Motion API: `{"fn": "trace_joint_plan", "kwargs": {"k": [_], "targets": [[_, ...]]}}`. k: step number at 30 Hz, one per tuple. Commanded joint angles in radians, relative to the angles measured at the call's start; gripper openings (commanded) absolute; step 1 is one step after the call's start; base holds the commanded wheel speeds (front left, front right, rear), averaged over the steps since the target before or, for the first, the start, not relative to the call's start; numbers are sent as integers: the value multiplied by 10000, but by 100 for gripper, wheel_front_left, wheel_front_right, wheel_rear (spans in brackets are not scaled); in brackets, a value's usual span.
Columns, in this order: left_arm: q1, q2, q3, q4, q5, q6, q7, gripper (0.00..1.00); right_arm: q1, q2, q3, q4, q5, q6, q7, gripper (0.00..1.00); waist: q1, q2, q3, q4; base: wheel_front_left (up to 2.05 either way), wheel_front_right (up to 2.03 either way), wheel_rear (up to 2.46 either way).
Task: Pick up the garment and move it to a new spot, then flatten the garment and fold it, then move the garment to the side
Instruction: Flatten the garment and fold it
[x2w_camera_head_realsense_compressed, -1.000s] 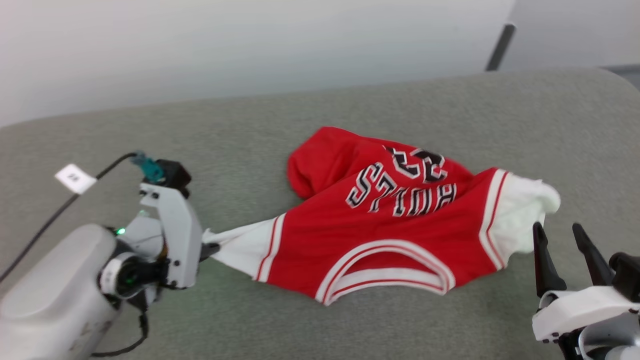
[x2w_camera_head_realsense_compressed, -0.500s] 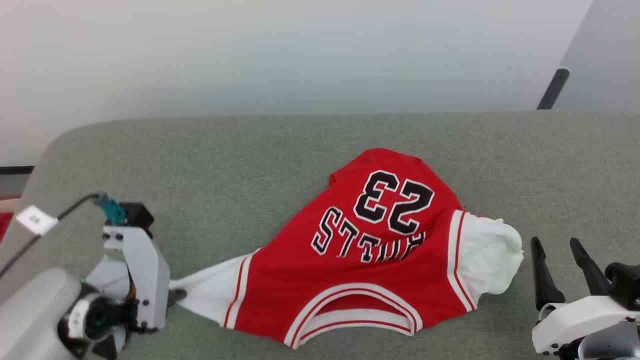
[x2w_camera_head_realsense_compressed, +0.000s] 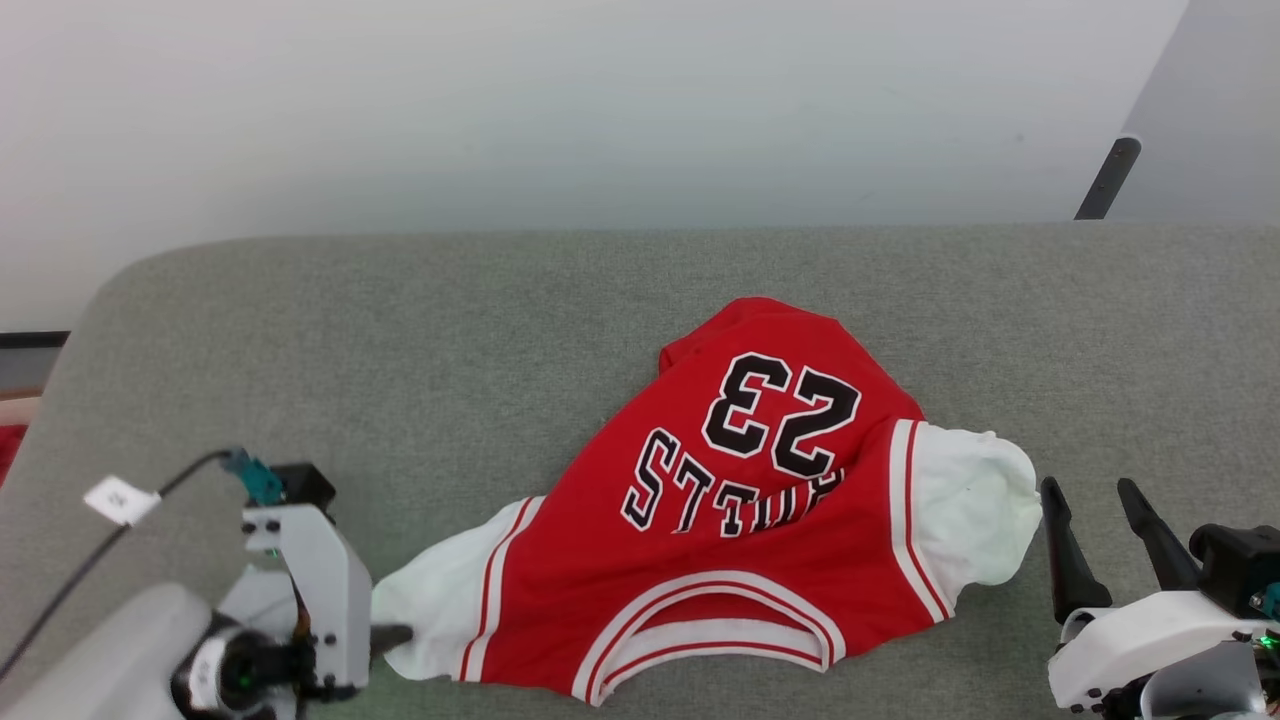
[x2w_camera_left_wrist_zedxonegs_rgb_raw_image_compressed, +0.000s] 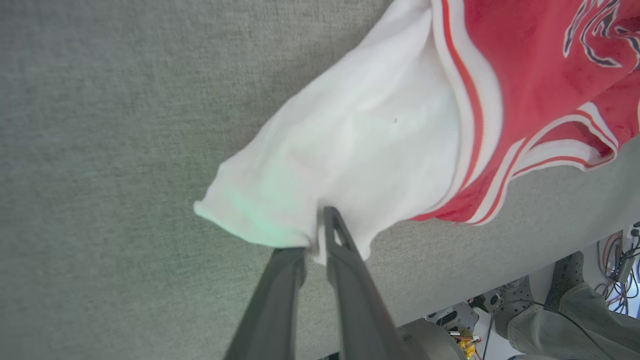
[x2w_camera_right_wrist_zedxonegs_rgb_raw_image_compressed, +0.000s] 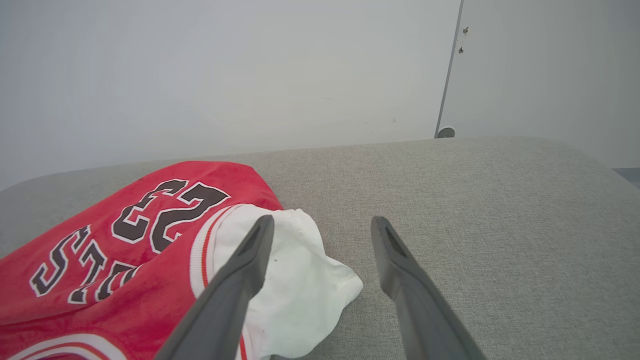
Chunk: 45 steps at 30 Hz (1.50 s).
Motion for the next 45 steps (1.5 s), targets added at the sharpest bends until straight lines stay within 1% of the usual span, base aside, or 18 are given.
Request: {"fn": "trace_joint_plan", "kwargs": {"k": [1, 3, 9, 13, 15, 18, 23, 26, 29, 32, 36, 39, 43, 44, 45], "targets": [[-149, 35, 51, -7, 27, 9, 47, 100, -52, 15, 7, 16, 86, -6, -20, 100, 0, 0, -20, -3, 0, 0, 0], [-325, 66, 99, -99, -54, 115, 234, 100, -17, 15, 13, 36, 91, -6, -14, 100, 0, 0, -68, 6, 0, 0, 0], [-1007, 388, 392, -748, -136, 487, 721, 100, 121, 15, 37, 37, 111, -6, 32, 100, 0, 0, -195, 24, 0, 0, 0], [-1448, 635, 522, -809, 203, 575, 624, 100, 99, 15, 123, -24, 107, -6, 77, 100, 0, 0, -189, -52, 0, 0, 0], [-1617, 684, 512, -639, 419, 473, 469, 100, 72, 15, 166, -54, 111, -6, 99, 100, 0, 0, -169, -115, 0, 0, 0], [-1595, 523, 506, -166, 388, 346, 321, 100, 76, 16, 209, -86, 118, -6, 115, 100, 0, 0, -141, -230, 0, 0, 0], [-1254, 369, 243, 636, 270, 158, 544, 100, 90, 15, 220, -181, 95, -6, 190, 100, 0, 0, -53, -446, 0, 0, 0], [-1043, 283, 98, 1073, 302, 134, 555, 100, 99, 16, 202, -268, 57, -6, 241, 100, 0, 0, 43, -563, 0, 0, 0], [-958, 293, -66, 1484, 483, 245, 575, 100, 89, 17, 176, -340, 52, -6, 272, 100, 0, 0, 155, -641, 0, 0, 0], [-830, 204, -115, 1900, 368, 516, 777, 100, 64, 15, 149, -406, 58, -6, 296, 100, 0, 0, 248, -694, 0, 0, 0], [-804, 188, -211, 2154, 345, 683, 1020, 100, 47, 17, 108, -474, 74, -6, 336, 100, 0, 0, 353, -706, 0, 0, 0], [-818, 18, -91, 2196, 220, 496, 784, 100, 31, 15, 85, -522, 117, -6, 341, 100, 0, 0, 432, -680, 0, 0, 0], [-729, -423, 232, 2382, -213, 162, 412, 100, -37, 15, 103, -537, 138, -6, 365, 100, 0, 0, 487, -636, 0, 0, 0], [-693, -494, 271, 2473, -300, 126, 373, 93, -53, 15, 111, -540, 144, -6, 379, 100, 0, 0, 496, -628, 0, 0, 0], [-659, -549, 238, 2557, -310, 101, 421, 73, -68, 15, 118, -544, 137, -6, 393, 100, 0, 0, 502, -620, 0, 0, 0]]}}
